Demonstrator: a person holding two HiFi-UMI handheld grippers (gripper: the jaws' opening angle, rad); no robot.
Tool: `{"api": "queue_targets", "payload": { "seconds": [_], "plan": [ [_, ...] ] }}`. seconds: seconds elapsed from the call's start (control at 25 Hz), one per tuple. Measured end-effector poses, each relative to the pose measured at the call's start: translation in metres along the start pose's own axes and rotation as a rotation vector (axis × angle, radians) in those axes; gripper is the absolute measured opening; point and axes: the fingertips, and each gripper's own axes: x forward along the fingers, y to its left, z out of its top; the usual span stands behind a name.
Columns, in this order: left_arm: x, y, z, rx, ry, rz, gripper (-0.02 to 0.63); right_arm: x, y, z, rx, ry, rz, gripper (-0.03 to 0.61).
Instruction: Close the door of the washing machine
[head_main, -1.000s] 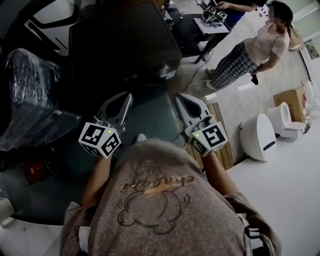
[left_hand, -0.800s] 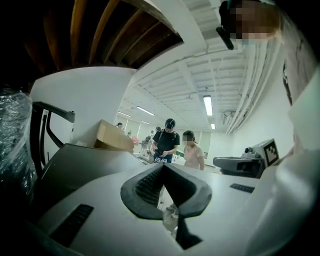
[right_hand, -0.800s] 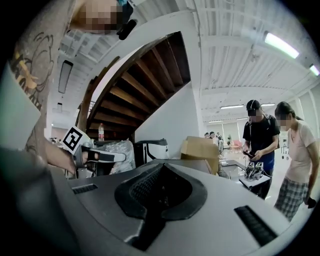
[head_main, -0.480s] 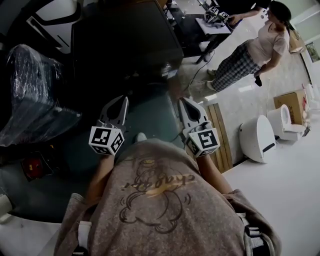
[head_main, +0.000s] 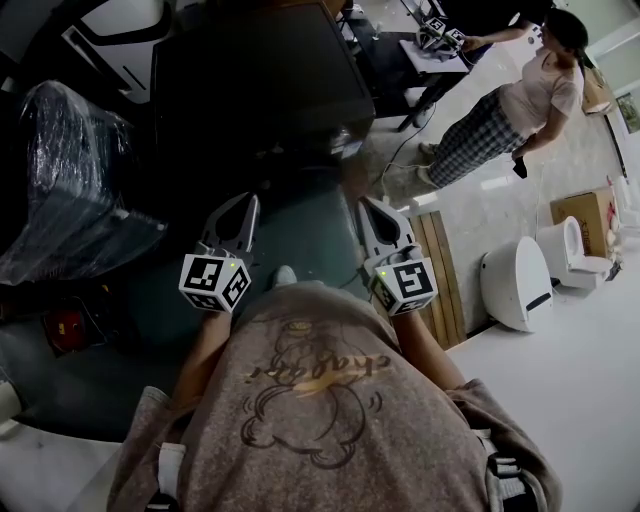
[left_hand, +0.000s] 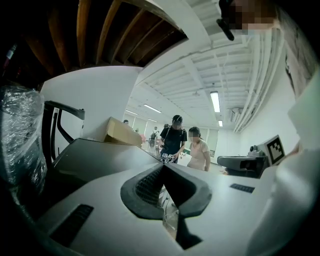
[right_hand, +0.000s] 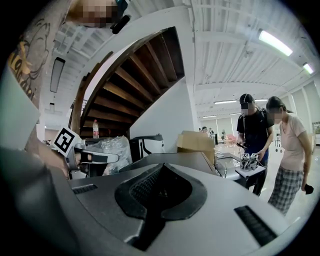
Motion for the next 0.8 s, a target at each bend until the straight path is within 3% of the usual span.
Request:
{"api": "queue_targets", "payload": {
  "seconds": [0.8],
  "plan": [
    [-0.013, -0.001, -0.001, -0.005, 0.005, -0.002, 0.002, -0.002, 0.014, -0.002, 0.018, 0.011, -0.029, 0.0]
  ]
}}
